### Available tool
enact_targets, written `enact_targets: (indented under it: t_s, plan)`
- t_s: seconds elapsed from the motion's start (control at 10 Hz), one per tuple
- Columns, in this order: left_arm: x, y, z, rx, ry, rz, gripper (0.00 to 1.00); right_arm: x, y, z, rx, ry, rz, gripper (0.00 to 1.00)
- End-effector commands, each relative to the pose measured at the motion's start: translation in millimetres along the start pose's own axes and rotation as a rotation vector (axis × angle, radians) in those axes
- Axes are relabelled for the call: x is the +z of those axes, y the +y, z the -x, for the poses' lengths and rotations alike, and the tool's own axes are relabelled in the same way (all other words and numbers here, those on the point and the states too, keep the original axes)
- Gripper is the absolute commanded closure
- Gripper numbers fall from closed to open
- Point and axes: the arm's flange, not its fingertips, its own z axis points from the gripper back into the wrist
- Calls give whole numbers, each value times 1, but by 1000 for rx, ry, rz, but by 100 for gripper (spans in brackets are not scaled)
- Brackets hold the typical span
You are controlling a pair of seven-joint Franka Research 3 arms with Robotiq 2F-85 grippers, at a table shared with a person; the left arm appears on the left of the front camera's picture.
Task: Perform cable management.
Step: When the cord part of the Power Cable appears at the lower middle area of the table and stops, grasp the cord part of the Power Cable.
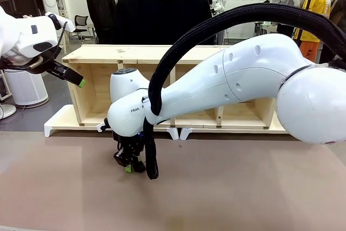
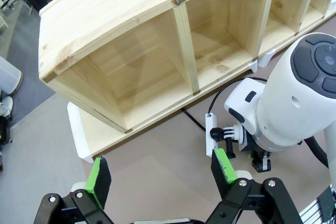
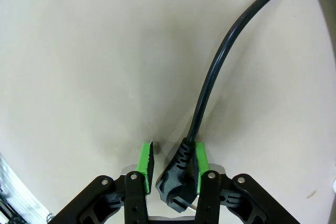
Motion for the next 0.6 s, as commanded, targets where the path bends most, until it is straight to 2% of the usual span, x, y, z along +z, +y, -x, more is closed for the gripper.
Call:
enact_targets:
  t_s: [0.0, 0.2, 0.5]
  plan:
    - [-1, 0, 0, -5, -1, -3, 0, 1, 1, -5, -26, 6, -29, 58]
    - [-1, 0, 0, -5, -1, -3, 0, 2, 0, -4, -6, 7, -29, 58]
    - [-1, 0, 0, -5, -1, -3, 0, 2, 0, -4, 26, 3, -27, 88]
